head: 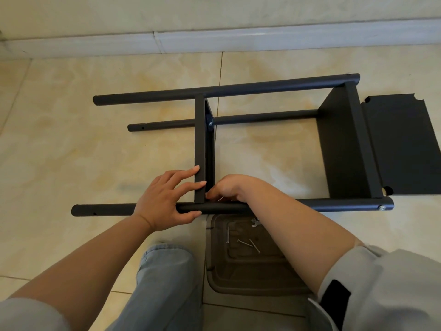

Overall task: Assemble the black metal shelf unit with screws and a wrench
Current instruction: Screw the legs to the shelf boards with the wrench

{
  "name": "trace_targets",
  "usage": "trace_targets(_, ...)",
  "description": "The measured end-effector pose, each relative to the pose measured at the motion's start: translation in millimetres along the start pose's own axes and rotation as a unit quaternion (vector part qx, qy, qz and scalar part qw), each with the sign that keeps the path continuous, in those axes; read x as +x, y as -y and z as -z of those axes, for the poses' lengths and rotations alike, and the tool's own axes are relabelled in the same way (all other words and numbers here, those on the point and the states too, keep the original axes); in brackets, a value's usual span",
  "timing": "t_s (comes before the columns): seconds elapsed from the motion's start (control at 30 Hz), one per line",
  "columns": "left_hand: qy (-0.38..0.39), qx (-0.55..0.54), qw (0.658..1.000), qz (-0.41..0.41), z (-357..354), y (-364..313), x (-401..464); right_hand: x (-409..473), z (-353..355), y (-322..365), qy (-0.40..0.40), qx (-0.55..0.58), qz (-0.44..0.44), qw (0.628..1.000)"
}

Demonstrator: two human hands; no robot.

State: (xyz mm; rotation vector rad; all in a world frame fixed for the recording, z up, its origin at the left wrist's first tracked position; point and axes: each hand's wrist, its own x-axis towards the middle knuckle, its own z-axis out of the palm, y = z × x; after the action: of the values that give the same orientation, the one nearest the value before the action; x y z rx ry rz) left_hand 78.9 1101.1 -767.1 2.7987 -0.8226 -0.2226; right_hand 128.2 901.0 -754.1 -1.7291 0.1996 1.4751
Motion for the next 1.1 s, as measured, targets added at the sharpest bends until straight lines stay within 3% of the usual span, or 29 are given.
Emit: trace_targets(1.1, -0.001, -0.009, 1.0, -0.004, 0, 0, 0, 16, 2, -4, 0.03, -0.005, -0.001, 1.0)
